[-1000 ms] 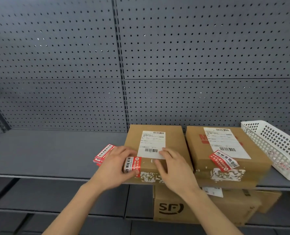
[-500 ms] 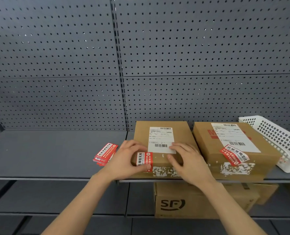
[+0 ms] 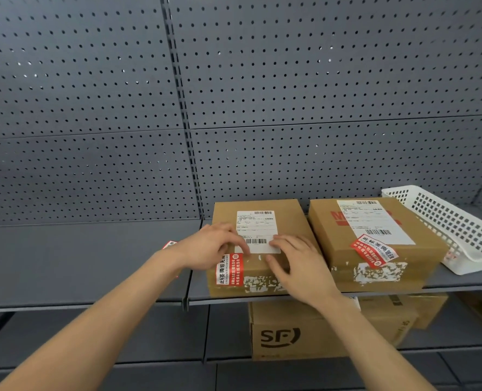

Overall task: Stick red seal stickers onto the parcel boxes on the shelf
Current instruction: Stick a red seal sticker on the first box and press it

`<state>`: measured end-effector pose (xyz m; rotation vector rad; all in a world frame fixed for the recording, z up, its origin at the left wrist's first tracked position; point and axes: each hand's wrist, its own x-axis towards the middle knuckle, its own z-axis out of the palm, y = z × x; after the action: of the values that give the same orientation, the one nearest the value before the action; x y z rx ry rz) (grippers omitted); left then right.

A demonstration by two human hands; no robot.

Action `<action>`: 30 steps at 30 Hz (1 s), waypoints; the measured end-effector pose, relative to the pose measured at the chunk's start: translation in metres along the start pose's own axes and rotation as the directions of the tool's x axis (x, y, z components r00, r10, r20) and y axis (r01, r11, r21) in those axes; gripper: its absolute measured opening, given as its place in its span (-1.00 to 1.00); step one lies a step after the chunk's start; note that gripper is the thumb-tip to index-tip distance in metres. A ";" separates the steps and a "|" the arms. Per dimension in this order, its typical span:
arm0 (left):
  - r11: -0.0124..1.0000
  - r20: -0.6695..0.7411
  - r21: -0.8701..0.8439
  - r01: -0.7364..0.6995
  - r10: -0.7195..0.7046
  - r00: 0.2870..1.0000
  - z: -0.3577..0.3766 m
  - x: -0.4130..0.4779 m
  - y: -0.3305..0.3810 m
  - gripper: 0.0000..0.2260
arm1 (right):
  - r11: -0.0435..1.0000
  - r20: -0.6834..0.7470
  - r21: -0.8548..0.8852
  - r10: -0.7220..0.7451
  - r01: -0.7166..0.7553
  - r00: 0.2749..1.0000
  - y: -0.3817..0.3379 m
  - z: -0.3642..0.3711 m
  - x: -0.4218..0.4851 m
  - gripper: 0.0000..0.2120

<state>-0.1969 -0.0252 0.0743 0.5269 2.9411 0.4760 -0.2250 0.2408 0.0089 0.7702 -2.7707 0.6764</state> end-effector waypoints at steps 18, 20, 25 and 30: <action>0.995 0.052 0.037 -0.098 0.096 0.994 -0.006 0.005 -0.002 -0.53 | 0.999 -0.045 0.007 -0.049 0.049 0.998 -0.005 -0.004 -0.001 -0.56; 0.994 0.066 0.043 -0.097 0.094 0.993 -0.006 0.005 -0.002 -0.48 | 0.999 -0.042 0.008 -0.044 0.045 0.998 -0.005 -0.003 -0.001 -0.52; 0.980 0.113 0.154 -0.123 0.106 0.988 -0.011 0.007 0.007 -0.49 | 0.999 -0.045 0.014 -0.036 0.037 0.998 -0.005 -0.003 -0.001 -0.42; 0.957 0.143 0.244 -0.156 0.123 0.982 -0.017 0.012 0.022 -0.56 | 0.999 -0.031 0.028 -0.028 0.029 0.999 -0.006 -0.004 -0.002 -0.44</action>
<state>-0.2039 -0.0065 0.0969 0.7679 2.8693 0.0715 -0.2203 0.2392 0.0143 0.7962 -2.7231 0.7177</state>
